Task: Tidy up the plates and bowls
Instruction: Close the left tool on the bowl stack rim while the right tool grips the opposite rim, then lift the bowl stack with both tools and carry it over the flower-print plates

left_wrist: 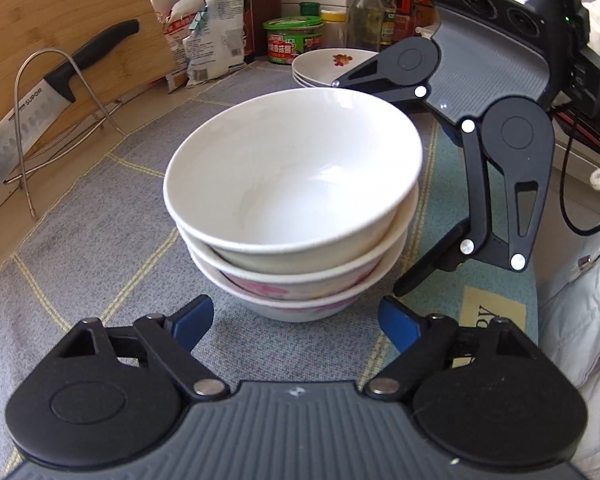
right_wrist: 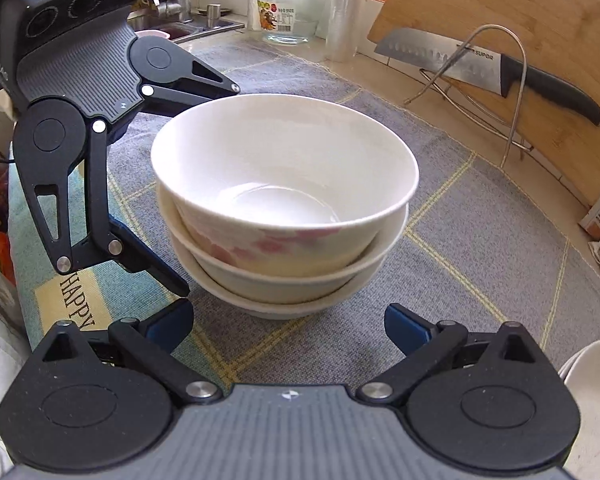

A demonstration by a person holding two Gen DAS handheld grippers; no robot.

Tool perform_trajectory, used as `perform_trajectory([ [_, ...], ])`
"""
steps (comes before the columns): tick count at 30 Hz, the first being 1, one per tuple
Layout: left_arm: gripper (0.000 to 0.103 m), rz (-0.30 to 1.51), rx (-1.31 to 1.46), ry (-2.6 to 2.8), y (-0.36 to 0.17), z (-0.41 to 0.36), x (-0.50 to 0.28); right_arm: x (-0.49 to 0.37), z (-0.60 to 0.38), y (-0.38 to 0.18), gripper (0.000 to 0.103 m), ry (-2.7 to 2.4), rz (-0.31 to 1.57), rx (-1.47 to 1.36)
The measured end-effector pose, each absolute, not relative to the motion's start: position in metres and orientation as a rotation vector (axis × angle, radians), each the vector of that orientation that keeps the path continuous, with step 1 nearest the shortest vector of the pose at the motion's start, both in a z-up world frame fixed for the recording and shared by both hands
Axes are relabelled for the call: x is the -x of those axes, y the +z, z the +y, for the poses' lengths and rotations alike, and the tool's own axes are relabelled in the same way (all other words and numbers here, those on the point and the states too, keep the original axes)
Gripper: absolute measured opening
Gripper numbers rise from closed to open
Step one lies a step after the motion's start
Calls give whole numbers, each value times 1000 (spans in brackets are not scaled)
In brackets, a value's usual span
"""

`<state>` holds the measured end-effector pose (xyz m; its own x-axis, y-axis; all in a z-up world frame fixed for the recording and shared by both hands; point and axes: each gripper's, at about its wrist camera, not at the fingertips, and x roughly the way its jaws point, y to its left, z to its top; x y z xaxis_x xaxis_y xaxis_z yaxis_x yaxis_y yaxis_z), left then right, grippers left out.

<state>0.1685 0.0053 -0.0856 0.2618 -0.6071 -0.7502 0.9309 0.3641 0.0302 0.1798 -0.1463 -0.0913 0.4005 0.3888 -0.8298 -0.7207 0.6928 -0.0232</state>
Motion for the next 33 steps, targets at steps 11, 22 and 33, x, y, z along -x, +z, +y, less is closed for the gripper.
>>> perform_trajectory([
  [11, 76, 759, -562, -1202, -91, 2, -180, -194, -147, -83, 87, 829, 905, 460],
  [22, 77, 770, -588, -1242, -98, 0, -187, -200, -139, -86, 85, 863, 914, 479],
  [33, 77, 777, -593, -1246, -99, -3, -190, -197, -136, -86, 85, 853, 922, 481],
])
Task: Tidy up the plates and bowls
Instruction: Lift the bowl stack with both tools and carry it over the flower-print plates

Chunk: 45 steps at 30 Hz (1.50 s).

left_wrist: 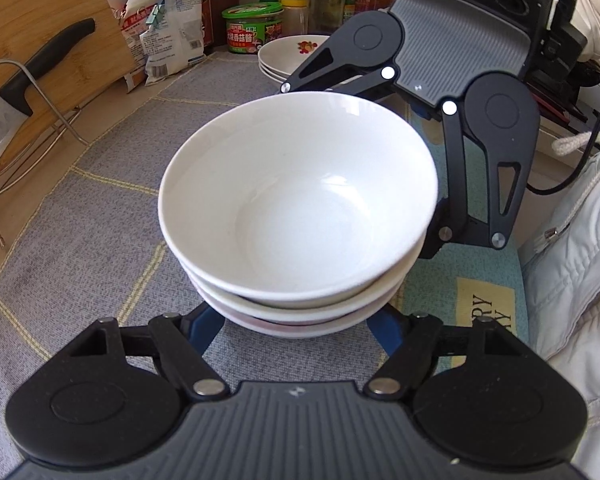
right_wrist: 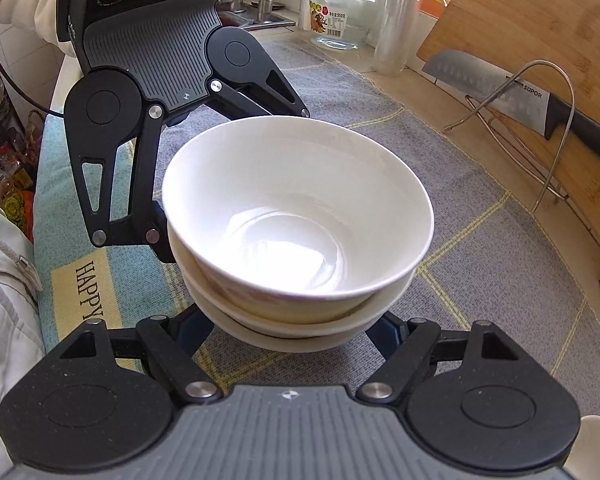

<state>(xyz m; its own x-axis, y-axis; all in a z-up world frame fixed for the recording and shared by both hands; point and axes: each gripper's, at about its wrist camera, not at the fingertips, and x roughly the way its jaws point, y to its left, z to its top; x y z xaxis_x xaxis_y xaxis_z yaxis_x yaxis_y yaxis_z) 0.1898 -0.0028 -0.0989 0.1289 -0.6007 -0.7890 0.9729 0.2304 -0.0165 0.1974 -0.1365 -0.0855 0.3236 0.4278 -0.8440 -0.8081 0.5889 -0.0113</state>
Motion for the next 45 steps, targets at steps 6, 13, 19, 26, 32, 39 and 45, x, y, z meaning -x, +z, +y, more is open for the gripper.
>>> perform_trajectory([
  [6, 77, 779, -599, -1239, -99, -3, -189, -196, -136, -86, 85, 846, 922, 479],
  [13, 77, 793, -606, -1223, -96, -5, -189, -195, -137, -82, 85, 855, 921, 477],
  [19, 77, 791, -612, -1197, -86, -11, -185, -192, -145, -72, 85, 872, 908, 480],
  [26, 77, 786, -602, -1164, -74, -27, -173, -185, -165, -59, 84, 898, 894, 489],
  [32, 77, 765, -592, -1144, -65, -49, -164, -178, -187, -48, 85, 903, 876, 504],
  [39, 77, 737, -596, -1140, -52, -85, -153, -173, -224, -35, 85, 891, 858, 498],
  [45, 77, 711, -605, -1157, -45, -125, -149, -168, -263, -25, 85, 861, 842, 511],
])
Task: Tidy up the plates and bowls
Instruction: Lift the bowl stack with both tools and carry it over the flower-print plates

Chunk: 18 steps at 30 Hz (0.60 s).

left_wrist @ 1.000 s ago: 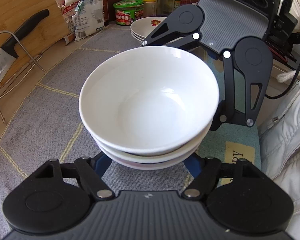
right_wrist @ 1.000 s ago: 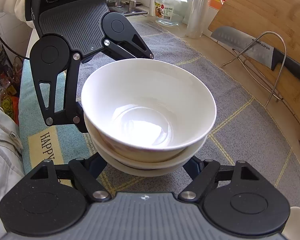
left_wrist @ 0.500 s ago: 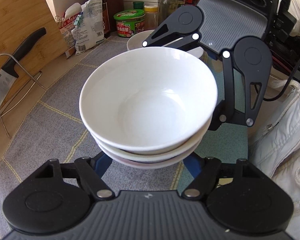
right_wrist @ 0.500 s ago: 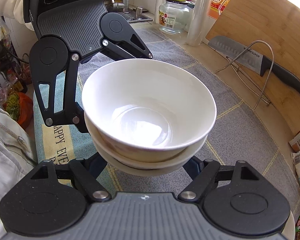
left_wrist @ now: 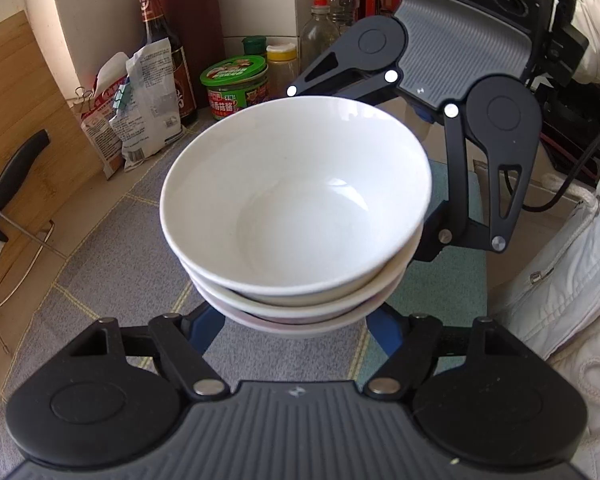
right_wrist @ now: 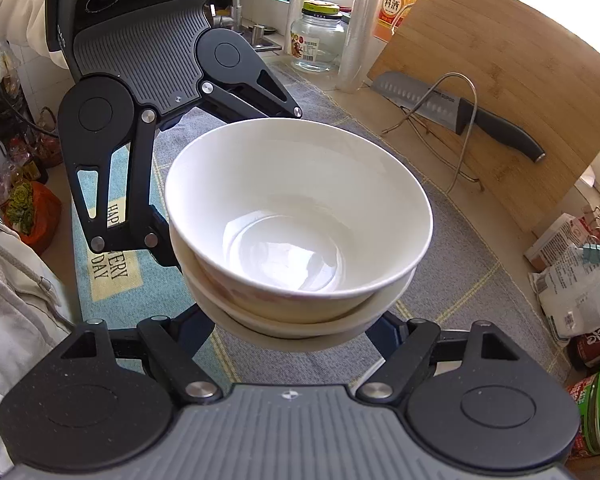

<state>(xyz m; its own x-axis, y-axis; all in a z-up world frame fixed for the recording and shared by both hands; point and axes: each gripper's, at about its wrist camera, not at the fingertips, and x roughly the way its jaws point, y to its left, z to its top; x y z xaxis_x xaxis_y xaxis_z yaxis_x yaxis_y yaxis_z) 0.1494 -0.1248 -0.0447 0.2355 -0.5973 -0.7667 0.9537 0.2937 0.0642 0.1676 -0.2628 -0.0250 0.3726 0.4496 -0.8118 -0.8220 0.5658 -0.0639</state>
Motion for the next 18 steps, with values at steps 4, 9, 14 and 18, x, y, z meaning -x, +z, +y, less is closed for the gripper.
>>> perform_trajectory([
  [4, 77, 688, -624, -1181, -41, -152, -155, -167, -289, -22, 85, 825, 837, 511],
  [9, 77, 653, -650, -1221, -39, -187, -167, -170, -321, -19, 85, 765, 836, 501],
  [14, 77, 627, -679, -1261, -40, -216, -177, -173, -349, -21, 85, 711, 846, 487],
  [18, 77, 621, -694, -1288, -47, -236, -184, -176, -366, -28, 85, 673, 860, 483],
])
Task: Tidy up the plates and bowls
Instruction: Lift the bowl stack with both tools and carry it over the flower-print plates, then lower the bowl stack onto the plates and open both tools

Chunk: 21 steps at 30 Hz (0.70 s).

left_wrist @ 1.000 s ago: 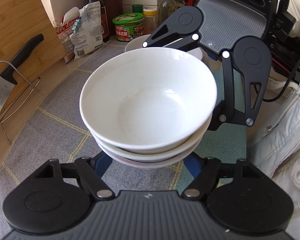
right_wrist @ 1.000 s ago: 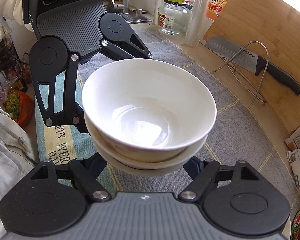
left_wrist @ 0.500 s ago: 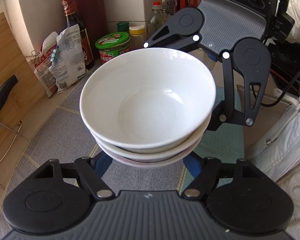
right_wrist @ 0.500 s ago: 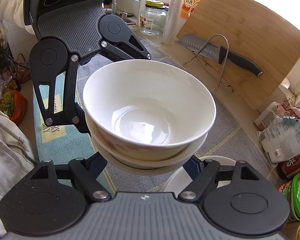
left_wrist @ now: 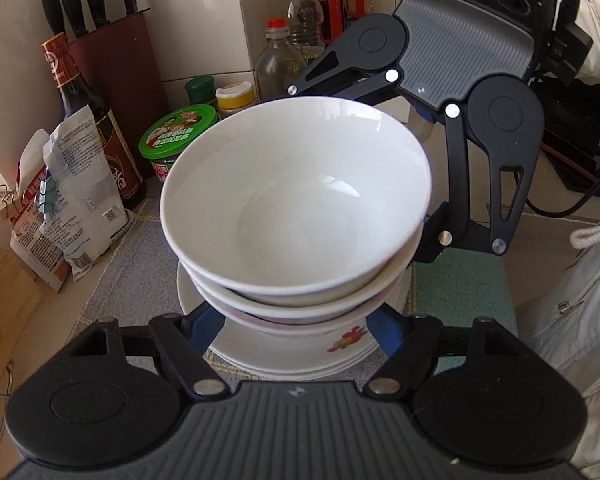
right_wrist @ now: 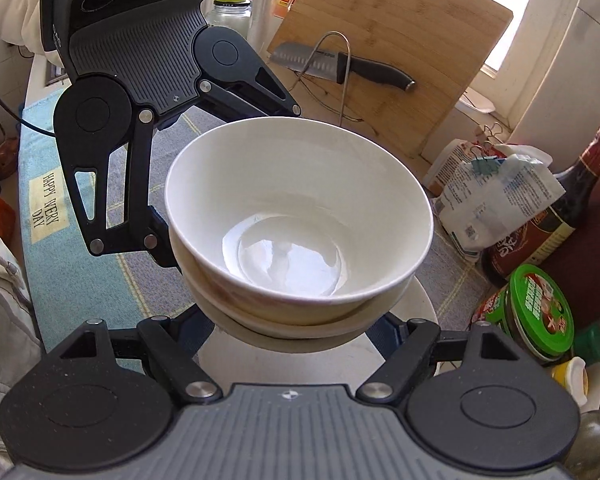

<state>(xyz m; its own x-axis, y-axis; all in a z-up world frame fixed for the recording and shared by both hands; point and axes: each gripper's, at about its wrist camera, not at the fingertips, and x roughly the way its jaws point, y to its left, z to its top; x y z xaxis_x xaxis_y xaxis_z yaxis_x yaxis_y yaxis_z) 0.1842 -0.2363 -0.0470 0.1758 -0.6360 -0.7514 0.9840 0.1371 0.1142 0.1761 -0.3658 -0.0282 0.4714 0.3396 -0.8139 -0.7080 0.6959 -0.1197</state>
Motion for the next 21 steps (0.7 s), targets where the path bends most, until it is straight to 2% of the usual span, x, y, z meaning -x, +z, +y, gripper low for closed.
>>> perform_trajectory([
  [21, 77, 686, -713, -1316, -74, -270, -207, -198, -394, -57, 85, 656, 929, 445],
])
